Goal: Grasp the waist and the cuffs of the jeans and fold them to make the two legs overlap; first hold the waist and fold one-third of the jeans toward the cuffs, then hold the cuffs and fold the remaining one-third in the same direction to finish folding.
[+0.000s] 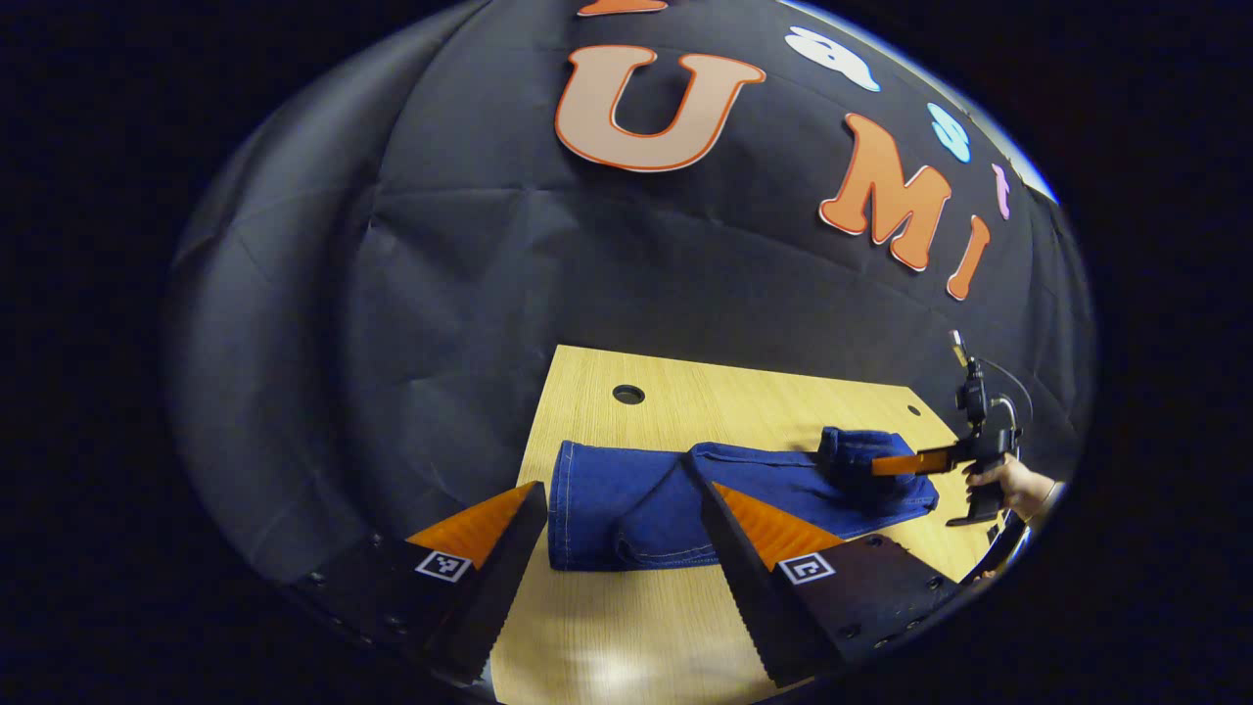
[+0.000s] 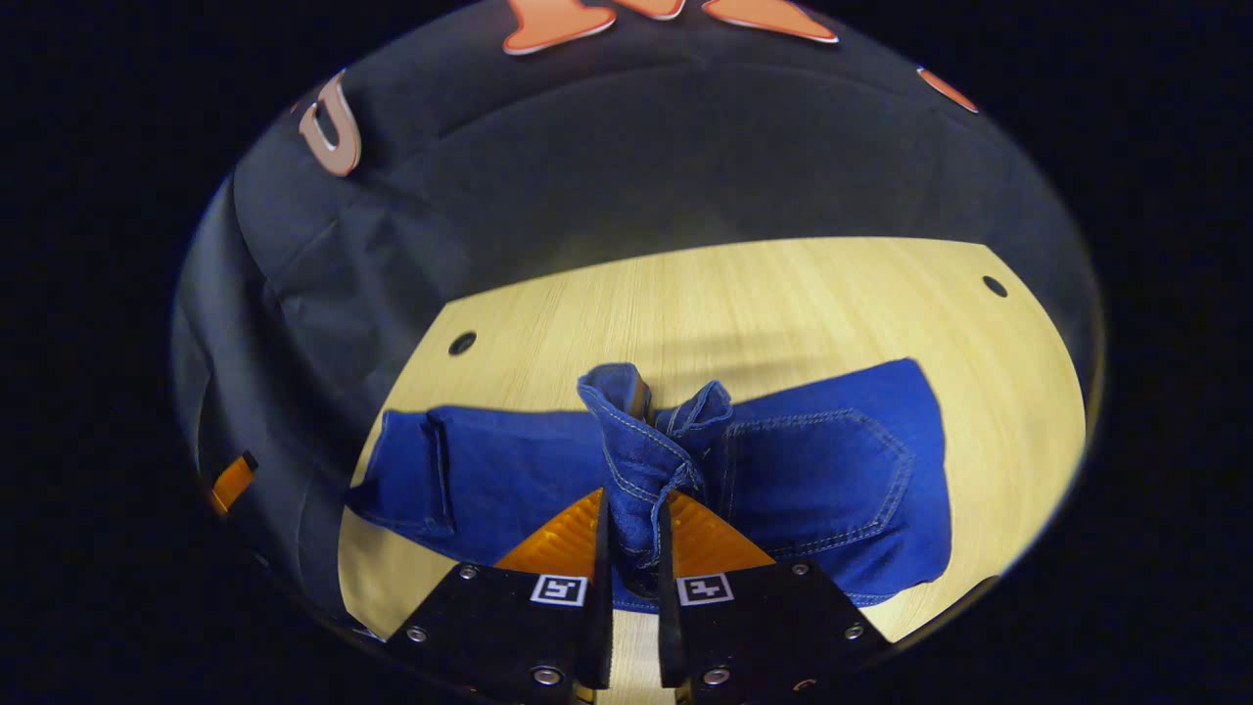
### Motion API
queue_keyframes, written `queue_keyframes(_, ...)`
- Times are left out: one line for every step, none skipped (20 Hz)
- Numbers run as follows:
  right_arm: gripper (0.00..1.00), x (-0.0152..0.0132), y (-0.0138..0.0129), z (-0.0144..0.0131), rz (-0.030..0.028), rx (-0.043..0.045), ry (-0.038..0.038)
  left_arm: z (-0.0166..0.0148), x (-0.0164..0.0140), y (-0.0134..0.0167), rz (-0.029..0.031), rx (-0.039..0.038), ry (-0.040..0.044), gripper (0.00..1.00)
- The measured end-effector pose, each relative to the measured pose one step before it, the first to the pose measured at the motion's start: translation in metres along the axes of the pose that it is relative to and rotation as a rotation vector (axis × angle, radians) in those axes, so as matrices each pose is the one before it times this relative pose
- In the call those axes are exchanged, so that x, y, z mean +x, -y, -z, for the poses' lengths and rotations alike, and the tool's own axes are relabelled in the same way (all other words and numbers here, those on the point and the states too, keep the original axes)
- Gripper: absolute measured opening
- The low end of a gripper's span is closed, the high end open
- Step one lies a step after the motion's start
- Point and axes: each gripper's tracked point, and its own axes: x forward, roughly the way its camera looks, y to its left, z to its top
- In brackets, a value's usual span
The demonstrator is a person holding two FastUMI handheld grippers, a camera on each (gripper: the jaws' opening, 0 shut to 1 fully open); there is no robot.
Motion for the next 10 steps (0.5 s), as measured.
queue_keyframes(0.19, -0.00030, -0.00441, -0.00100, -0.04901, -0.02515, 0.01409, 0.00233, 0.00118, -0.00616, -0.01563, -0.03370, -0.00521, 0.96)
queue_keyframes(0.28, -0.00258, -0.00752, 0.00246, -0.04234, 0.01466, -0.01996, 0.00028, 0.00075, -0.00651, -0.00411, -0.03680, -0.00265, 0.98)
queue_keyframes(0.52, 0.00076, -0.00714, 0.00651, -0.01025, 0.01699, -0.01858, 0.00307, 0.00124, 0.00070, 0.01324, -0.04666, -0.00334, 0.98)
queue_keyframes(0.75, 0.00296, -0.00045, 0.00194, 0.01071, -0.00337, 0.00043, 0.00215, 0.00110, 0.00181, 0.01262, -0.03705, 0.00211, 0.98)
queue_keyframes(0.99, -0.00236, 0.00289, -0.00207, 0.00805, -0.00938, 0.00600, 0.00301, 0.00052, -0.00012, 0.00884, -0.03648, -0.00271, 0.98)
queue_keyframes(0.99, -0.00026, 0.00120, -0.00322, 0.00401, -0.00688, 0.00912, 0.00352, 0.00190, -0.00332, 0.00105, -0.03835, -0.00545, 0.96)
queue_keyframes(0.99, -0.00481, 0.00015, -0.00198, -0.00337, 0.00091, 0.00155, 0.00546, 0.00405, -0.00327, -0.00467, -0.06246, -0.01446, 0.97)
queue_keyframes(0.99, -0.00372, 0.00107, -0.00290, -0.00147, 0.00340, 0.00234, 0.00675, 0.00375, -0.00227, 0.00655, -0.09044, -0.01642, 0.97)
queue_keyframes(0.99, -0.00520, 0.00071, -0.00494, -0.00273, -0.00091, 0.00816, 0.00570, 0.00498, -0.00200, 0.00763, -0.12780, -0.01003, 0.97)
queue_keyframes(0.99, -0.00715, -0.00089, -0.00753, -0.01471, 0.00468, 0.01464, 0.00317, 0.00438, -0.00414, -0.00059, -0.10959, 0.00043, 0.97)
